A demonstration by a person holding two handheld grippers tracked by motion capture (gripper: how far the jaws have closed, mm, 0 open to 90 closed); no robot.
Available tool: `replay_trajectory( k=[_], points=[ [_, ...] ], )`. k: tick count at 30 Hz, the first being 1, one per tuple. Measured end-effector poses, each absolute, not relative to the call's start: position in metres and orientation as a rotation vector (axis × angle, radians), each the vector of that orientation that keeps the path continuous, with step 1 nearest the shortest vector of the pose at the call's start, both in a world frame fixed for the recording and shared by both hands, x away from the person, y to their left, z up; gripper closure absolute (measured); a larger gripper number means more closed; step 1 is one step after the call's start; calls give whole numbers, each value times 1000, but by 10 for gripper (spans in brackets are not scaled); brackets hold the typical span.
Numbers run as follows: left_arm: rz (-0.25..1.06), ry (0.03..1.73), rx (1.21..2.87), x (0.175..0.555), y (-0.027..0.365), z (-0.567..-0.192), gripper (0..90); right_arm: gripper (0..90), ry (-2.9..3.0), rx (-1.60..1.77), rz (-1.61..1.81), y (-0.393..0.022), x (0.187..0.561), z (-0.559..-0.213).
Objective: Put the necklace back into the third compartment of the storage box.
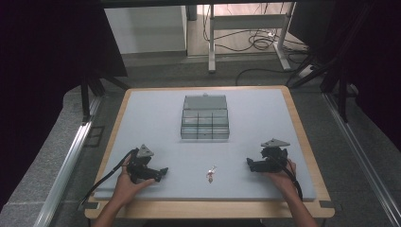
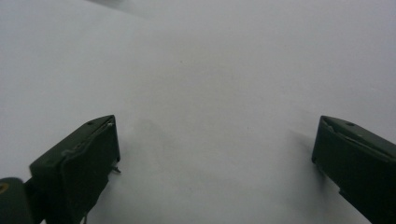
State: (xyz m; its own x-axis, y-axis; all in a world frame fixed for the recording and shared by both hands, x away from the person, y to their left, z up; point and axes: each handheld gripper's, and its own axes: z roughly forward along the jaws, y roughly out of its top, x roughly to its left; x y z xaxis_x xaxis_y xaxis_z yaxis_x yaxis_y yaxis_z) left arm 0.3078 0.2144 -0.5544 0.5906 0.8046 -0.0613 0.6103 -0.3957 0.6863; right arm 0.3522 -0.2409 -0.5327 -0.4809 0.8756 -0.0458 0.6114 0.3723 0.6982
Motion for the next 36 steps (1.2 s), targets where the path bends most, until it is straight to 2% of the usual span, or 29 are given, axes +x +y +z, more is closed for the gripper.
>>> replay_trajectory(
  k=[26, 36],
  points=[
    [370, 1117, 2141, 308, 214, -554, 0, 234, 2212, 1280, 919, -253, 335, -521],
    [369, 1116, 2140, 308, 214, -554, 0, 248, 2232, 1194, 1014, -249, 322, -502]
  ],
)
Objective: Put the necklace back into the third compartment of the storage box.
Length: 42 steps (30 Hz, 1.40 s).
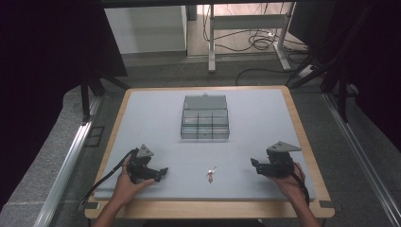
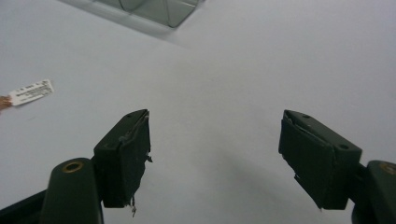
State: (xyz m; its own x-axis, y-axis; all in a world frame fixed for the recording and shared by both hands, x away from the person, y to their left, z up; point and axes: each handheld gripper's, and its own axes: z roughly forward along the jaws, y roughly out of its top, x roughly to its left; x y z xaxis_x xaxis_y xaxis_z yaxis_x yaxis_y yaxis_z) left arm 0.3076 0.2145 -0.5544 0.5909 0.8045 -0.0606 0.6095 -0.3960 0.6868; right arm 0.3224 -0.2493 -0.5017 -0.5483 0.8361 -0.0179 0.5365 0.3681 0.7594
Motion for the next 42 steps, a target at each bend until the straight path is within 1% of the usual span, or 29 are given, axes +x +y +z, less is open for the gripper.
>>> replay_trajectory(
  k=[11, 26, 35, 42],
  points=[
    [370, 1117, 2141, 308, 214, -554, 0, 259, 2268, 1127, 1067, -241, 317, -488],
    [371, 1117, 2141, 307, 214, -554, 0, 312, 2284, 1096, 1061, -226, 309, -471],
    [370, 1117, 2141, 307, 214, -554, 0, 366, 2374, 1020, 1073, -201, 302, -467],
    [371, 1117, 2141, 307, 214, -554, 0, 379, 2430, 977, 1087, -184, 298, -470]
  ],
)
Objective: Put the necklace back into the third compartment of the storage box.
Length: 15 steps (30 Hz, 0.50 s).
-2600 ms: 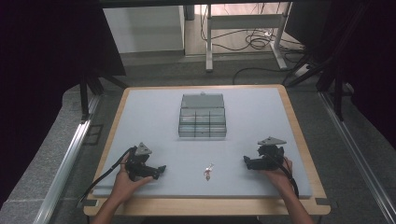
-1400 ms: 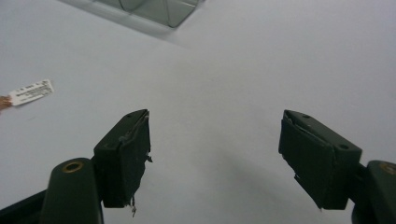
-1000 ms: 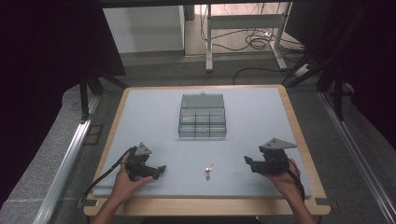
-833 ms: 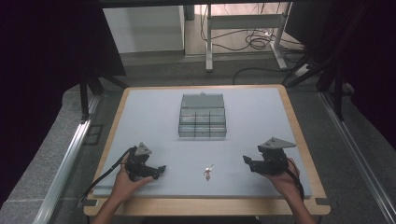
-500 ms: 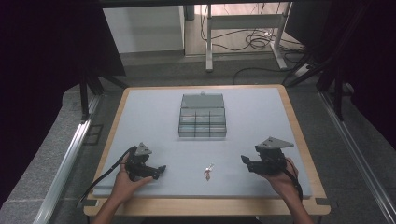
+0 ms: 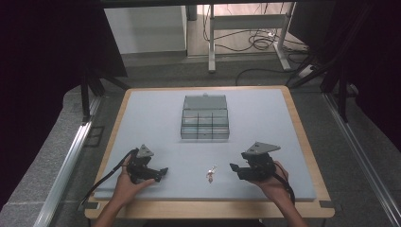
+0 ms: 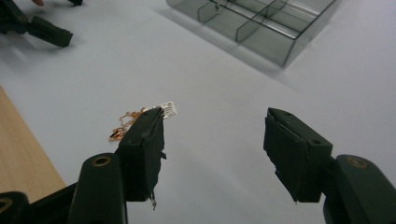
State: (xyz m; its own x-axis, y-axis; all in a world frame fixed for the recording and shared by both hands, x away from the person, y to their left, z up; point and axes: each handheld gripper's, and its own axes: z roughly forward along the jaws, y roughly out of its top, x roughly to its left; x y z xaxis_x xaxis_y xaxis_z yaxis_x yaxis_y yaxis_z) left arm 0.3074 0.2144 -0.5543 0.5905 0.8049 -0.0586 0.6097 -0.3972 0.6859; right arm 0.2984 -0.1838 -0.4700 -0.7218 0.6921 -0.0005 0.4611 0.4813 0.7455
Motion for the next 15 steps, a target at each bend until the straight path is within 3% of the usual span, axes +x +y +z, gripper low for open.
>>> replay_trajectory(
  k=[15],
  points=[
    [372, 1117, 2141, 307, 214, -554, 1, 403, 2555, 884, 1032, -149, 294, -482]
  ],
)
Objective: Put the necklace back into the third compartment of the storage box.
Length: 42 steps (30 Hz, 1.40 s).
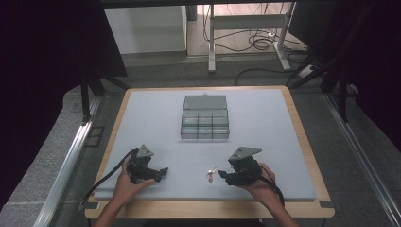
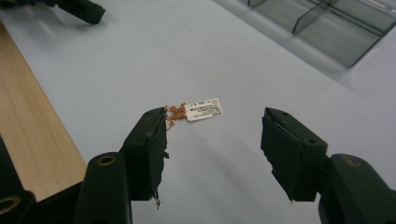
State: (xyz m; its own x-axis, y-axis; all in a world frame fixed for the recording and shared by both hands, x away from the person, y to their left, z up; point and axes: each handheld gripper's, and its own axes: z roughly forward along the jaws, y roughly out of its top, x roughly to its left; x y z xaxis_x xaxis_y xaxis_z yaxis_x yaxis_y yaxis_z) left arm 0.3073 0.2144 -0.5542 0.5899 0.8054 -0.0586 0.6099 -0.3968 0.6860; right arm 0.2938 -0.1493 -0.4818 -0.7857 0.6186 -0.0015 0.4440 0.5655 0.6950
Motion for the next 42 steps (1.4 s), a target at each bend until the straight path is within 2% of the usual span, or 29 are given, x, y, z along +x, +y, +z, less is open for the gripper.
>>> replay_trajectory(
  k=[7, 13, 35, 42],
  points=[
    [372, 1117, 2141, 307, 214, -554, 1, 404, 2584, 836, 1003, -130, 295, -480],
    [373, 1117, 2141, 307, 214, -554, 1, 441, 2653, 799, 1012, -120, 292, -491],
    [373, 1116, 2141, 307, 214, -554, 1, 639, 2761, 757, 822, -95, 297, -516],
    [374, 1116, 2141, 307, 214, -554, 1, 761, 2748, 759, 800, -92, 296, -516]
  ],
)
